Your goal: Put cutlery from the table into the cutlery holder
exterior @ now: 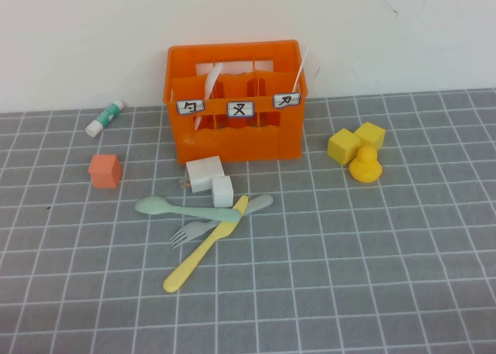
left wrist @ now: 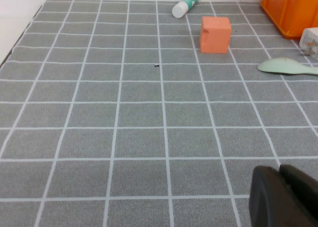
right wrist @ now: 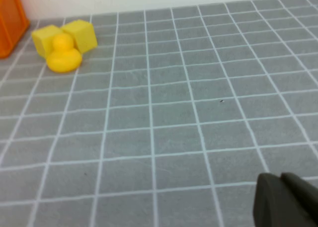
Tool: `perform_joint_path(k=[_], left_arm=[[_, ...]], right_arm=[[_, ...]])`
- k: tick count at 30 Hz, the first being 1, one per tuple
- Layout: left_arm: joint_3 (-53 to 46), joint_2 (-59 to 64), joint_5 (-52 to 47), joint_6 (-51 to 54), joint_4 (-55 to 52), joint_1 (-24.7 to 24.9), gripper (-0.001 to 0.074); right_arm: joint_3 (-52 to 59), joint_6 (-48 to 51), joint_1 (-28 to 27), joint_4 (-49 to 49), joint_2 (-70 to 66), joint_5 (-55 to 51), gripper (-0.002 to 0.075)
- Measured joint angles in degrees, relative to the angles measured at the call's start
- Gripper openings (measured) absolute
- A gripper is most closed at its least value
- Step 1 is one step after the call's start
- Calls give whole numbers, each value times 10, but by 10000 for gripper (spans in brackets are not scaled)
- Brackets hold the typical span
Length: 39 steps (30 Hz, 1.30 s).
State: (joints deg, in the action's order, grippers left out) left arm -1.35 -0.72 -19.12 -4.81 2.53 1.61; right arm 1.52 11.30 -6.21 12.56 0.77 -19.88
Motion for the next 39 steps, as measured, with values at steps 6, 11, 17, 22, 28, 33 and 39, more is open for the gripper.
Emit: perform_joint_path(k=[6,11,17,22,28,33,39], left_arm=[[0,0,0,0,1,0,-1],[0,0,0,0,1,0,-1],[0,0,0,1,1,0,-1],[0,0,0,1,1,0,-1],[0,0,0,1,1,0,-1],[0,0,0,1,1,0,-1],[0,0,0,1,1,0,-1]], right_arm=[[0,41,0,-19,0,0,-3],[0,47,0,-22,0,0,-3],[0,47,0,1,0,13,-3],[-69,-6,0,4,0,8,-3],[-220,-27,0,-21,-5,-78,-3],[-264,-25,0,-5,-65,-121,-3],[-282,55,0,99,-170,-207,-3]])
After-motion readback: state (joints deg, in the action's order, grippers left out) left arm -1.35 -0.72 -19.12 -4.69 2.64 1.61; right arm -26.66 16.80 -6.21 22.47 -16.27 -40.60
